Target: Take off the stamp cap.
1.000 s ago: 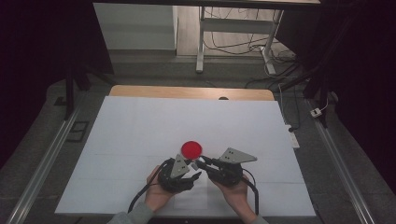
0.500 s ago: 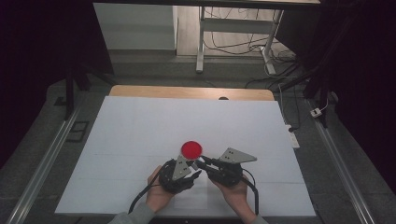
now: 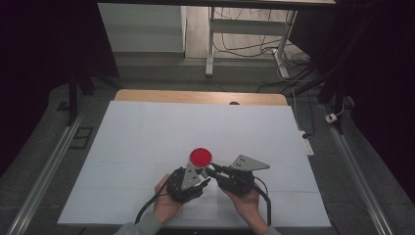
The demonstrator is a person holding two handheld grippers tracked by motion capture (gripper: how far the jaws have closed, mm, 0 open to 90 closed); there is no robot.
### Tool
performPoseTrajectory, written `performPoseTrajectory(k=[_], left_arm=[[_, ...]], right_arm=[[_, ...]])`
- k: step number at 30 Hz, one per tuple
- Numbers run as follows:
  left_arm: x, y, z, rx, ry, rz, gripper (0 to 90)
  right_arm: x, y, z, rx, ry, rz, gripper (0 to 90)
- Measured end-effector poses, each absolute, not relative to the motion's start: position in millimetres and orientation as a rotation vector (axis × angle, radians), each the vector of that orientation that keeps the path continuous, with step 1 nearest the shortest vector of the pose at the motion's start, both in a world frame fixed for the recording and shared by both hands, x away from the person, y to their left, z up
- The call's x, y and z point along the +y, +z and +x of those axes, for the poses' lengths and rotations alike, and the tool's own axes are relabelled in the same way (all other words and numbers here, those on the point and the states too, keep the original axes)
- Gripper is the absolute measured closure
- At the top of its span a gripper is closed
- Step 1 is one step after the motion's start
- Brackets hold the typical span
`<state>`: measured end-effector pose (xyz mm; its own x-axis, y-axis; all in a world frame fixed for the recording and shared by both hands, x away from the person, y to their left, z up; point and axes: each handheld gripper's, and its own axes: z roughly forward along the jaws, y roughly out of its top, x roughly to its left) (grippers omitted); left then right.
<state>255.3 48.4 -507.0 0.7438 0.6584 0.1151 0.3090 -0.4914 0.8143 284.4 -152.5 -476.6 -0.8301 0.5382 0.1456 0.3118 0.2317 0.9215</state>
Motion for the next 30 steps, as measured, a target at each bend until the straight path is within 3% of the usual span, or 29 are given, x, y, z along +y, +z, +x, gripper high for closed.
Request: performPoseTrajectory(k=[30], left_arm=[[48.5, -508.5, 253.6, 0.698, 0.586, 2.131, 65.6]], right_arm=[[-151.2, -478.4, 282.8, 2.281, 1.652, 0.830, 75.6]])
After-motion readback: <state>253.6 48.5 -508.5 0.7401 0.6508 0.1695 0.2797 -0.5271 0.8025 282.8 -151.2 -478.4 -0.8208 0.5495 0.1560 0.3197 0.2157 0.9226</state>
